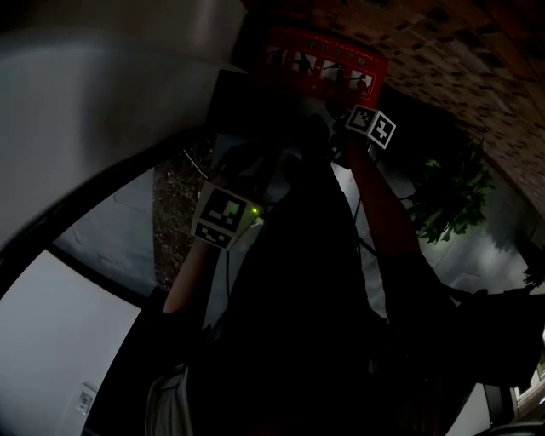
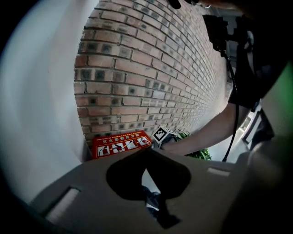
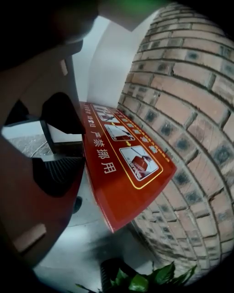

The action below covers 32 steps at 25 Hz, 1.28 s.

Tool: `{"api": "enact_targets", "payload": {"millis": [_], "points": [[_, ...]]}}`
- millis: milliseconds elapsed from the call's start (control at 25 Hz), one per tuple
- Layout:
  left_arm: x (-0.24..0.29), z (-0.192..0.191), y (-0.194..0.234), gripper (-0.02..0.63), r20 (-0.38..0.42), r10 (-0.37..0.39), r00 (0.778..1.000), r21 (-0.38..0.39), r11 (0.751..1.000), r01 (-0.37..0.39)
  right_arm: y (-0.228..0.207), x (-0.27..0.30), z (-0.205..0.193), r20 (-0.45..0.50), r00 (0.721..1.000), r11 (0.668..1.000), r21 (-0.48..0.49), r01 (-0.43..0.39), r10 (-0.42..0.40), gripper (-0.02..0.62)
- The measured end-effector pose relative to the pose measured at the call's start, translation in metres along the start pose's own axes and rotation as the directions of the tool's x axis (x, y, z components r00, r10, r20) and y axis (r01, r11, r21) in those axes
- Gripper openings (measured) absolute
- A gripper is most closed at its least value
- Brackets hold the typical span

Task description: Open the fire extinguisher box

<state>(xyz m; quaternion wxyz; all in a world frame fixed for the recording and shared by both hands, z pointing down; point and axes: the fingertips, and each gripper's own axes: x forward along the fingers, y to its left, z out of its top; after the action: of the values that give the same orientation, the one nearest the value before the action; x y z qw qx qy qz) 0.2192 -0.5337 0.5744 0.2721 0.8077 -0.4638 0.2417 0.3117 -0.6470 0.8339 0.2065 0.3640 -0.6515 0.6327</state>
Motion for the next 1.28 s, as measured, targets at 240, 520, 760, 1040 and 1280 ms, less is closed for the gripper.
{"api": "enact_targets", "payload": {"millis": [240,520,760,1040,1280], "points": [[-0.006,0.012,-0.004,0.0,0.04,0.007,0.999,0.012,1.0,-0.008,0.011,-0.022,0.008,0.007,0.998,0.981,-0.181,0.069,-0.068,0.061],[-0.018,0.018,-0.01,0.0,0.066,0.027,0.997,0.019,0.999,-0.028,0.027,-0.043,0.023,0.041,0.995,0.952,-0.29,0.094,-0.086,0.018],[-0.031,0.021,-0.01,0.0,0.082,0.049,0.995,0.017,0.999,-0.051,0.058,-0.064,0.05,0.133,0.989,0.916,-0.384,0.117,-0.071,0.002],[-0.035,0.029,-0.011,0.0,0.095,0.065,0.993,0.025,0.997,-0.067,0.074,-0.065,0.082,0.182,0.982,0.888,-0.44,0.133,-0.057,0.002],[-0.036,0.026,-0.006,0.0,0.089,0.075,0.993,0.019,0.997,-0.077,0.082,-0.066,0.098,0.203,0.978,0.885,-0.443,0.141,-0.054,0.002]]}}
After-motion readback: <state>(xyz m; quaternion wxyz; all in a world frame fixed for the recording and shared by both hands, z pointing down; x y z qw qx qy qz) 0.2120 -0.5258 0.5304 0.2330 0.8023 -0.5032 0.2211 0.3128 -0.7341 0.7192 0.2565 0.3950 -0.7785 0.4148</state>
